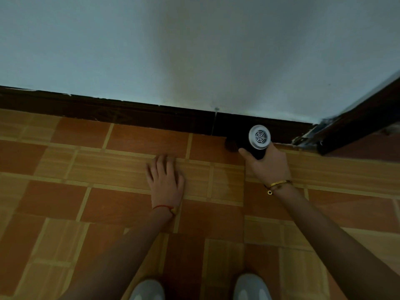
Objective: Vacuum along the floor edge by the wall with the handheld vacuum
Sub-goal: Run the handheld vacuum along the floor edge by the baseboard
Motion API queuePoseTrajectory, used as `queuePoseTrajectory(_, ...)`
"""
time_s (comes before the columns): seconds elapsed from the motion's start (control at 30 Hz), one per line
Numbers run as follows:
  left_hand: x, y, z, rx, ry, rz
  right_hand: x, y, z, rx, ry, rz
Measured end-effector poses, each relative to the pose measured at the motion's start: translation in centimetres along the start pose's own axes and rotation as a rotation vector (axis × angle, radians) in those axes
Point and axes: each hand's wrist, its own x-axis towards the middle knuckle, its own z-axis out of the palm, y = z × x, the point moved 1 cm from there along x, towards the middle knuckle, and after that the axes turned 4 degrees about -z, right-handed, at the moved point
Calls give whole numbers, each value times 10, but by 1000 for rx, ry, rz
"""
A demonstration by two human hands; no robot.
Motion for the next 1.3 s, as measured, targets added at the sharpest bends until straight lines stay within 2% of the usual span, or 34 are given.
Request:
queuePoseTrajectory(0.17,-1,1,-2,31,9,6,-1,9,-11,-2,-86,-7)
queuePoseTrajectory(0.33,-1,3,0,44,41,12,-1,23,-24,-23,64,67)
queuePoseTrajectory(0.5,-2,3,1,44,31,12,0,29,-26,5,-38,36)
queuePoseTrajectory(0.7,-5,8,-1,38,46,-8,0,39,-35,-14,88,82)
queuePoseTrajectory(0.87,-7,19,4,-61,78,16,-3,44,-35,-24,5,47)
queuePoseTrajectory(1.07,-15,44,8,-98,57,81,-7,63,-55,-83,191,167)
queuePoseTrajectory(1.23,-25,57,11,-77,16,113,-12,68,-56,-96,29,133)
queuePoseTrajectory(1.3,-30,61,11,-72,3,130,-12,68,-57,-88,40,143)
